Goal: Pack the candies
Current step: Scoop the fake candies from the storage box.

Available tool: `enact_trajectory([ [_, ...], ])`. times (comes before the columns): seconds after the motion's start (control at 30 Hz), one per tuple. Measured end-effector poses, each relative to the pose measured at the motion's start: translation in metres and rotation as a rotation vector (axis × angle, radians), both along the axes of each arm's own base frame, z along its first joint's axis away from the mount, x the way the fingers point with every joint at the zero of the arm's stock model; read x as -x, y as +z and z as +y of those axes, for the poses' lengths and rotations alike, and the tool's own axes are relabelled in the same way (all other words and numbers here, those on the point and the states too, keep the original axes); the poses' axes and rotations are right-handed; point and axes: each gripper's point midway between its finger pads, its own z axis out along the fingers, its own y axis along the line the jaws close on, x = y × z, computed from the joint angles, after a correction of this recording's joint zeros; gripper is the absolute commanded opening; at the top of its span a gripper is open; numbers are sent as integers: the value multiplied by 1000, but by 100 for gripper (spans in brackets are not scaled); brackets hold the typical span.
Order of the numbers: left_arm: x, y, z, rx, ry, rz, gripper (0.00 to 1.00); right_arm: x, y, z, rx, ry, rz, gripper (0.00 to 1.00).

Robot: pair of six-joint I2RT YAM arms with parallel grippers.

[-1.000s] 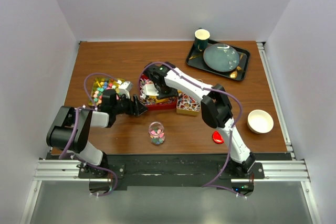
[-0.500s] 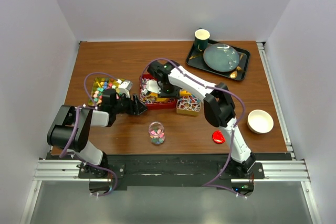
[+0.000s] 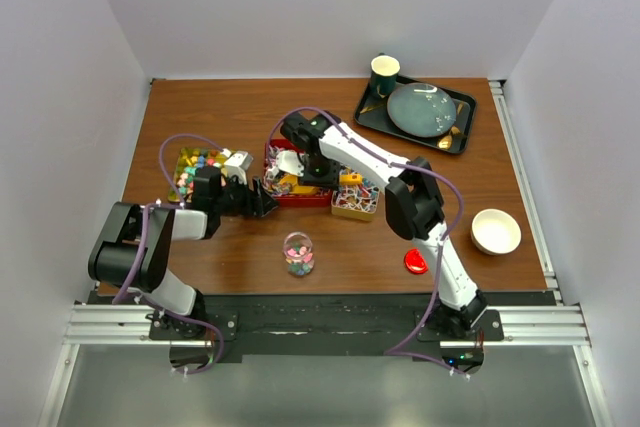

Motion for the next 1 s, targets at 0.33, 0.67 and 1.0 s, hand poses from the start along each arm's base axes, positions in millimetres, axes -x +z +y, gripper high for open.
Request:
enact_trajectory([
  [0.33,-1,0,0,3,-3,2,66,-12,2,-2,140,135,-101,0],
  [0.67,-3,0,-1,9,-7,-7,66,-30,9,3,192,240,-193,0],
  [1.0,-3,0,-2,29,-6,-19,66,-46,12,7,229,314,-254,0],
])
